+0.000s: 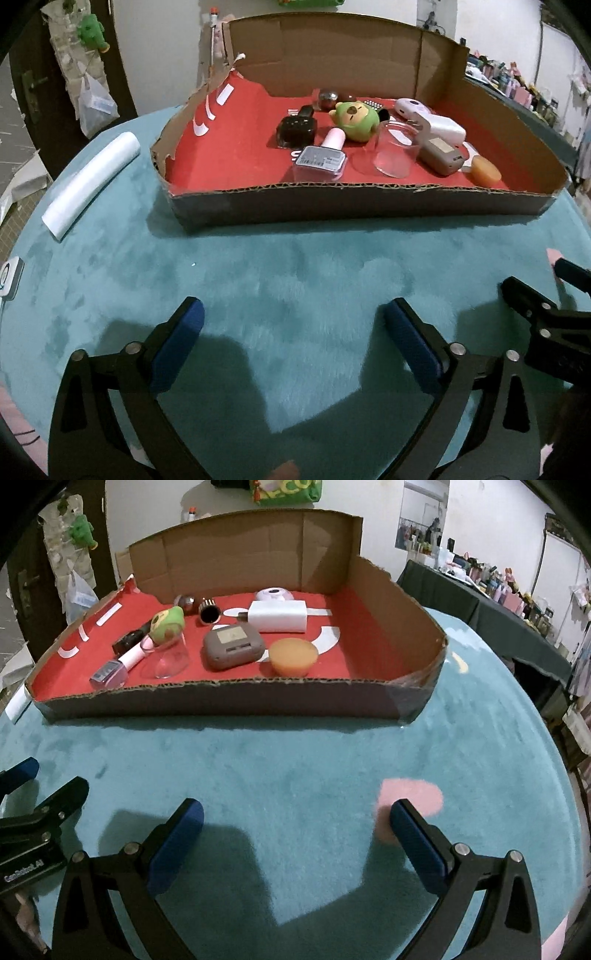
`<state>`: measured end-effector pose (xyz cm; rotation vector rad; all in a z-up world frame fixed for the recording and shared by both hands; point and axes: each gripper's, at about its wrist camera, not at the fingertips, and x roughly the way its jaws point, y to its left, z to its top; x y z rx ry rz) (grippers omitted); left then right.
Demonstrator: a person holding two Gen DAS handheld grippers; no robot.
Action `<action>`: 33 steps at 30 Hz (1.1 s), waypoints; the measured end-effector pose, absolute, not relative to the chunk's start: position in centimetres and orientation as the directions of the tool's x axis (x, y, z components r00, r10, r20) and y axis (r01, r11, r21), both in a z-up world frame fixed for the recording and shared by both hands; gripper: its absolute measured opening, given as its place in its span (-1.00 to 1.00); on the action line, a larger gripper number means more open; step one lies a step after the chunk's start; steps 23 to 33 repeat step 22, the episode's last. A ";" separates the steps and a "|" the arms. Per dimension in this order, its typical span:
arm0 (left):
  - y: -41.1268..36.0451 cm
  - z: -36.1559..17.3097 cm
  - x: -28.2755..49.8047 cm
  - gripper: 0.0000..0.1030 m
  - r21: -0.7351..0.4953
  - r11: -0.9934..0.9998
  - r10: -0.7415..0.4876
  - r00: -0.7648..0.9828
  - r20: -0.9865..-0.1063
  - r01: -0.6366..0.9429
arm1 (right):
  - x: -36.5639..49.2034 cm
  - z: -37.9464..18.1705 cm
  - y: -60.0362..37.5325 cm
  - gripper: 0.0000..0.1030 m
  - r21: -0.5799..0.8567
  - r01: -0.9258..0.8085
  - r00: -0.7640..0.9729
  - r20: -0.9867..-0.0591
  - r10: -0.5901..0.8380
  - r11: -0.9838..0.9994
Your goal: Organize rigid objects
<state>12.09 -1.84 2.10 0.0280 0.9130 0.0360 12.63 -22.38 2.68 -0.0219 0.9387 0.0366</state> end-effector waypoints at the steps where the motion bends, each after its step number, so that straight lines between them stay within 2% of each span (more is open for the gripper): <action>1: -1.7 2.0 12.1 1.00 0.028 0.999 0.037 0.608 -0.793 -0.023 | 12.6 2.6 -22.5 1.00 0.005 -0.037 0.590 -0.807 0.026 0.999; 33: -1.6 2.0 12.2 1.00 0.011 1.000 0.025 0.610 -0.792 -0.028 | 12.7 2.7 -22.2 1.00 0.001 -0.033 0.593 -0.805 0.020 0.999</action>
